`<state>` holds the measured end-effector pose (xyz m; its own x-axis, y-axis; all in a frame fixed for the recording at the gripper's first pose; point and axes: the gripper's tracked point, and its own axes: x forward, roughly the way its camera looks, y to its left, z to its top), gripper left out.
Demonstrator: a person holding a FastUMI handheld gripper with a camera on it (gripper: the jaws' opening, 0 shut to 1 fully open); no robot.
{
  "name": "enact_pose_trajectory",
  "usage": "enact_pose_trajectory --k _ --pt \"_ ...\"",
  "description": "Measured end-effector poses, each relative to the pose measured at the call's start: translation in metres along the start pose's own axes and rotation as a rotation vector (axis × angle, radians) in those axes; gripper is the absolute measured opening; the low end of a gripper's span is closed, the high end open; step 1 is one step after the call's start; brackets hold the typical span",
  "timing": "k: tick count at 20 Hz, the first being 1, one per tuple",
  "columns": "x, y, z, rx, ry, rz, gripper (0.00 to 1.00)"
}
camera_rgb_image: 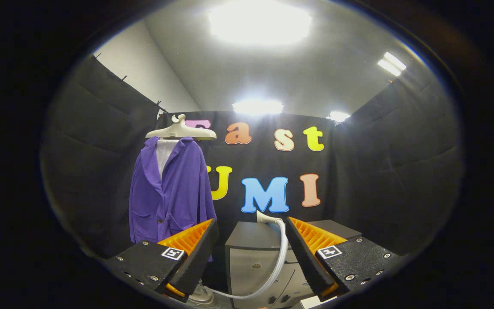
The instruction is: Iron the clothes twice with a garment steamer, once on the left side and once on the right side.
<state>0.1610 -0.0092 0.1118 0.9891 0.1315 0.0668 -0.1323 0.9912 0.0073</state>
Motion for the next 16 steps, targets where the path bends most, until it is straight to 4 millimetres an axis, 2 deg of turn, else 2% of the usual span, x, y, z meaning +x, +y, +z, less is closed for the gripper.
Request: enact_pose_trajectory --k 6,8,13,16 --pt "0.089 -0.023 0.021 0.015 0.016 0.058 0.96" --pt "0.114 -0.039 0.026 0.008 0.021 0.056 0.96" --pt "0.178 -0.072 0.031 0.009 0.038 0.059 0.96" --pt "0.216 -0.085 0.026 0.038 0.068 0.079 0.96"
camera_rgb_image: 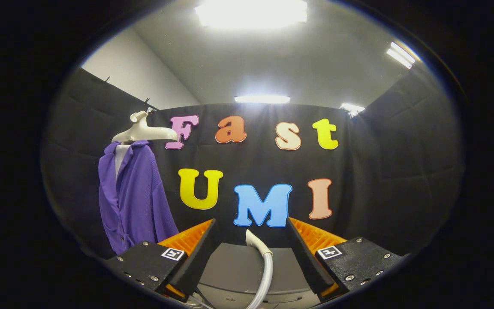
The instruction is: Iron the clothes twice with a garment steamer, once on the left side and once on the right side.
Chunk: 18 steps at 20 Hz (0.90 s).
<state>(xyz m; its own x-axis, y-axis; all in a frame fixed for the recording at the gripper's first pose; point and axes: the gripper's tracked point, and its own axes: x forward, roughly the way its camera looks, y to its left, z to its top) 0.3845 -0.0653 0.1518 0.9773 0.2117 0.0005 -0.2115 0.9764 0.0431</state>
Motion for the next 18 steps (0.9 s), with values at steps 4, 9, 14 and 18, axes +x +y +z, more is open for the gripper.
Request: enact_pose_trajectory --k 4,9,14,18 --pt "0.053 -0.017 -0.011 0.077 0.050 0.026 0.96" --pt "0.120 -0.039 -0.037 0.123 0.102 0.028 0.96" --pt "0.181 -0.058 -0.076 0.185 0.195 0.039 0.96" --pt "0.220 -0.064 -0.124 0.253 0.319 0.056 0.95"
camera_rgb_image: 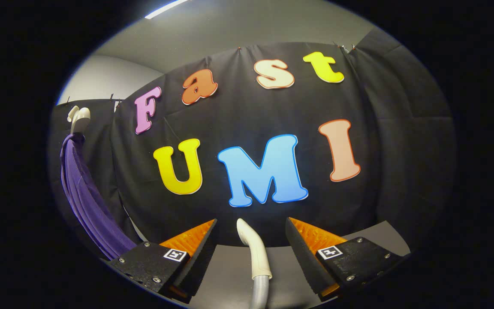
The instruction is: Iron the clothes twice with a garment steamer, once on the left side and once on the right side.
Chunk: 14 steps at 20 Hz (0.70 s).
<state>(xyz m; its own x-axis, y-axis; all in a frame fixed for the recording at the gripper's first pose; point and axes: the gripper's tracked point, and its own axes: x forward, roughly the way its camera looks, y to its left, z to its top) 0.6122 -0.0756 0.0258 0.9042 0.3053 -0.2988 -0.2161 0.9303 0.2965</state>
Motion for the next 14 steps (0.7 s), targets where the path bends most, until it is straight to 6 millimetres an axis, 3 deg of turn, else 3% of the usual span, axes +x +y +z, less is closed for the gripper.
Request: enact_pose_trajectory --k 5,8,11,14 --pt "0.041 -0.014 -0.025 0.108 0.134 0.022 0.95" --pt "0.062 -0.023 -0.055 0.185 0.263 0.023 0.95" --pt "0.076 -0.029 -0.088 0.256 0.391 0.036 0.94" --pt "0.080 -0.021 -0.115 0.343 0.511 0.097 0.92"
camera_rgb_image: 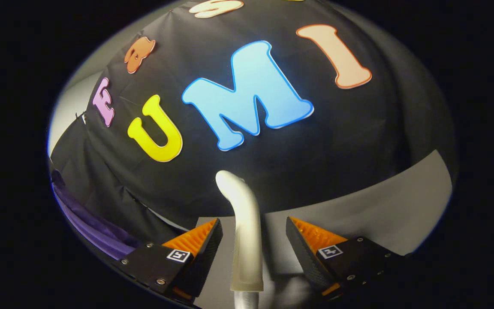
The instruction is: Iron the clothes twice with a garment steamer, once on the left side and once on the right side.
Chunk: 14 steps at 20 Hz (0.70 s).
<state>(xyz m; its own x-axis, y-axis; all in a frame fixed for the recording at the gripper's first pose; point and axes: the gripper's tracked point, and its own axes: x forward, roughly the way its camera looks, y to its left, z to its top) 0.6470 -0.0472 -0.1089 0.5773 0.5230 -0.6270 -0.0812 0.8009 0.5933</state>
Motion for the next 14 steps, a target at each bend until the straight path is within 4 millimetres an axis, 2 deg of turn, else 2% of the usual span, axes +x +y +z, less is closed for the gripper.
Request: enact_pose_trajectory --k 4,6,7,9,11,12,14 --pt "0.009 0.004 -0.013 0.106 0.107 0.086 0.84" --pt "0.010 0.004 -0.027 0.154 0.170 0.116 0.81" --pt "0.010 0.006 -0.027 0.188 0.177 0.139 0.80" --pt "0.012 0.005 -0.029 0.240 0.194 0.171 0.73" --pt "0.010 0.011 -0.030 0.317 0.209 0.217 0.59" --pt "0.012 0.010 -0.030 0.331 0.210 0.220 0.45" --pt "0.010 0.011 -0.030 0.346 0.199 0.214 0.40"
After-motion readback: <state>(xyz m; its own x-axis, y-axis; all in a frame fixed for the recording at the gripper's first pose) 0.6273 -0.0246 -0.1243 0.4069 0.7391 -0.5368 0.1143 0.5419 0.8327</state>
